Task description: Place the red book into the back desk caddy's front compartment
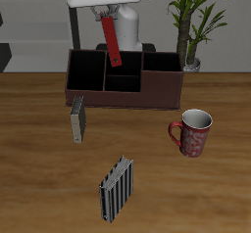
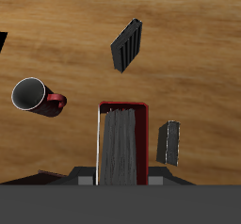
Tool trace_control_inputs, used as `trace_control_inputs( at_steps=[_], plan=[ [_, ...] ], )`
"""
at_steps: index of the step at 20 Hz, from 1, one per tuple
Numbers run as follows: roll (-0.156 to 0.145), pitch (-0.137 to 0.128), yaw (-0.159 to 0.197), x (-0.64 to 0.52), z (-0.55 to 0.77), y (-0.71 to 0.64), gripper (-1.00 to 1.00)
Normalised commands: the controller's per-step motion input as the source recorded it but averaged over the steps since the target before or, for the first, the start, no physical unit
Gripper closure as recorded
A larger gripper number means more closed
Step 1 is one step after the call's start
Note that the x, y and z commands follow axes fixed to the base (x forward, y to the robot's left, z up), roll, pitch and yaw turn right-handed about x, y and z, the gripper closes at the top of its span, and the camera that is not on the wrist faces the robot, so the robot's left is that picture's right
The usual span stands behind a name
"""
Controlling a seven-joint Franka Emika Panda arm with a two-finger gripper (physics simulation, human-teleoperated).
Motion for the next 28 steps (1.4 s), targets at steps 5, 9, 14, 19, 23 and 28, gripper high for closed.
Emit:
trace_control_inputs(
  at_steps=[5, 9, 14, 19, 23, 28],
  plan=[
    [-0.017, 0.010, 0.043, -0.49, 0.05, 0.12, 1.00],
    [-0.043, 0.003, 0.027, -0.41, 0.08, 0.04, 1.00],
    [-0.077, -0.035, -0.025, -0.44, 0.18, -0.05, 1.00],
    [-0.064, -0.032, -0.061, -0.34, 0.12, -0.04, 1.00],
    [-0.049, -0.006, -0.010, -0.25, 0.04, -0.12, 1.00],
    [-0.070, -0.018, -0.041, -0.17, 0.09, -0.25, 1.00]
  ],
)
